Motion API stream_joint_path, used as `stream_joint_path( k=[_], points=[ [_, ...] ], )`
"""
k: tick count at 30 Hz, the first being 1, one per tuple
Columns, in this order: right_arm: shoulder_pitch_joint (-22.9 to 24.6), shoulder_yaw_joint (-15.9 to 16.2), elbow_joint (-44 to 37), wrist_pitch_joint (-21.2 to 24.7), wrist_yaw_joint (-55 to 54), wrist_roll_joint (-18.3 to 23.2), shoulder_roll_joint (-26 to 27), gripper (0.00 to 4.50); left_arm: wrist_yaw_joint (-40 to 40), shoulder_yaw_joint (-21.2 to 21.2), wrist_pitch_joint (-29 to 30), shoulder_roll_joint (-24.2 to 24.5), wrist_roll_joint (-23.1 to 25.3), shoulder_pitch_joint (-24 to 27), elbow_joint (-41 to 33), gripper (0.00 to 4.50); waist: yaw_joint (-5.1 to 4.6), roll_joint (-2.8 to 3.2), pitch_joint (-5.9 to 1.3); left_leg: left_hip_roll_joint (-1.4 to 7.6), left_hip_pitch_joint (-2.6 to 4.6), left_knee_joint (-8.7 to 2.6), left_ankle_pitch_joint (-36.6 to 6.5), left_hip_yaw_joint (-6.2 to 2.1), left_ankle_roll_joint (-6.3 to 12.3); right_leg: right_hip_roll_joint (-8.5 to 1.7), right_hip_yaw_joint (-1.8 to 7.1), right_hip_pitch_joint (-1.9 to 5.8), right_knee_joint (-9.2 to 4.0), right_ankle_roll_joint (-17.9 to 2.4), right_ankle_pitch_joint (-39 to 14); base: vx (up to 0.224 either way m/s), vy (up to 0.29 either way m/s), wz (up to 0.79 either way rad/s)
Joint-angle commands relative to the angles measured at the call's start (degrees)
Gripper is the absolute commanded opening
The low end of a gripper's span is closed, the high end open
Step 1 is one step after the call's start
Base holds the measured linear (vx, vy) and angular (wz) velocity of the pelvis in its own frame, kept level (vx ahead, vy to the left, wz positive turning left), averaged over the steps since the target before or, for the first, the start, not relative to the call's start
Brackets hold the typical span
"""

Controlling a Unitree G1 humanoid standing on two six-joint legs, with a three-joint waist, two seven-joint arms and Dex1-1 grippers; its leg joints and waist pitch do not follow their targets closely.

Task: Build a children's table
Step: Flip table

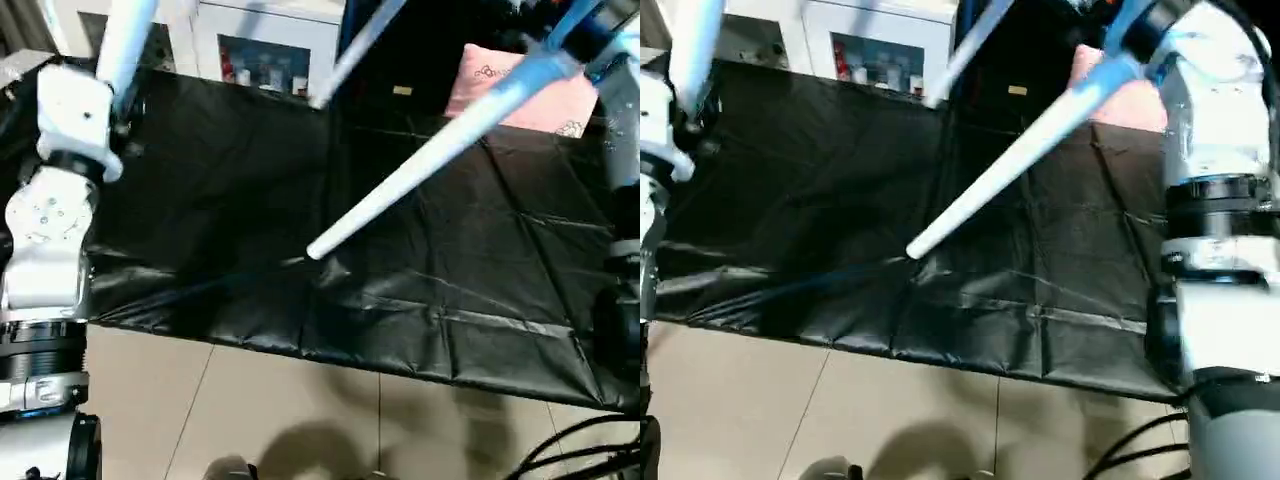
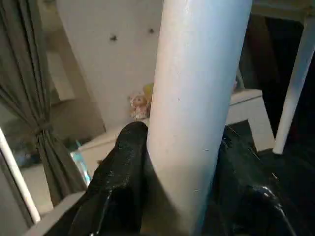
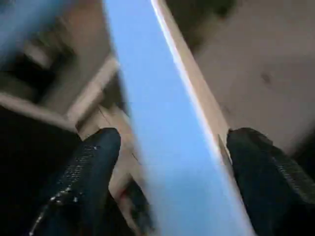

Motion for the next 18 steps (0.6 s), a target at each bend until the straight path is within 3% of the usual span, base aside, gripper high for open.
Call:
stream_joint_path(
  k=[1,2,4,5,6,8,11,16,18],
  points=[
    [1.8,0.9,-2.0,1.9,4.3,2.5,0.5,4.01,-1.6,-4.3,0.9,-1.8,0.2,0.1,1.6,1.68,-0.35,1.07,-3.91,3.18,2.27,-4.3,-13.5,-1.49,0.24,-5.18,4.07,1.93,-5.69,-7.5,-13.6,0.0,0.0,0.0],
    [2.2,0.4,-2.9,2.3,5.4,3.6,0.5,4.07,-1.7,-4.3,0.8,-1.6,0.4,-0.4,2.0,1.67,-0.41,1.14,-3.64,3.15,2.59,-4.42,-15.5,-1.48,-0.09,-5.12,4.03,1.7,-6.08,-7.2,-16.1,0.0,0.0,0.0],
    [2.4,0.2,-3.4,2.5,5.9,4.1,0.5,4.12,-1.8,-4.3,0.8,-1.5,0.5,-0.7,2.1,1.64,-0.37,1.27,-3.77,3.34,2.68,-4.56,-16.3,-1.69,-0.83,-5.47,4.04,1.81,-6.21,-7.0,-17.3,0.0,0.0,0.0],
    [2.6,-1.6,-4.8,3.6,6.2,7.1,1.0,4.26,-1.9,-4.2,0.8,-1.4,0.6,-1.3,2.6,1.61,-0.33,1.38,-4.05,3.41,2.41,-4.73,-15.2,-1.88,-1.22,-5.52,3.97,2.27,-5.94,-7.1,-15.5,0.0,0.0,0.0],
    [2.6,-1.6,-4.8,3.6,6.2,7.1,1.0,4.48,-1.9,-4.2,0.8,-1.4,0.6,-1.3,2.6,1.58,-0.31,1.45,-4.09,3.43,2.26,-4.83,-14.6,-1.92,-1.26,-5.49,3.99,2.43,-5.83,-7.2,-14.3,0.0,0.0,0.0],
    [2.5,-3.3,-5.7,4.7,5.7,9.6,1.5,4.5,-1.9,-4.2,0.7,-1.3,0.7,-1.5,2.9,1.56,-0.26,1.29,-4.48,3.49,2.01,-4.82,-12.8,-1.92,-1.53,-5.48,3.88,2.63,-5.31,-8.0,-10.2,0.0,0.0,0.0],
    [1.1,-12.7,-7.7,10.0,1.2,20.3,1.8,4.5,-1.7,-4.4,-0.5,-0.9,1.2,-2.1,4.5,1.54,-0.22,1.24,-4.36,3.35,1.98,-4.81,-12.4,-1.78,-1.08,-5.53,4.02,2.61,-5.37,-8.0,-9.7,0.0,0.0,0.0],
    [3.8,-17.5,-9.1,12.3,-1.5,24.5,0.4,4.5,-1.6,-4.6,-1.6,-0.1,1.2,-2.4,5.7,1.54,-0.12,0.97,-4.3,3.02,1.53,-4.79,-12.2,-1.72,-1.79,-5.61,3.87,2.89,-5.54,-7.0,-11.1,0.0,0.0,0.0],
    [8.1,-19.5,-12.5,13.6,-3.0,26.8,0.7,4.5,-2.0,-4.8,-2.5,0.2,1.4,-2.2,6.1,1.54,-0.14,1.04,-4.22,2.98,1.59,-4.8,-12.4,-1.71,-1.42,-5.78,3.93,2.92,-5.97,-6.0,-12.6,0.0,0.0,0.0]
  ],
)
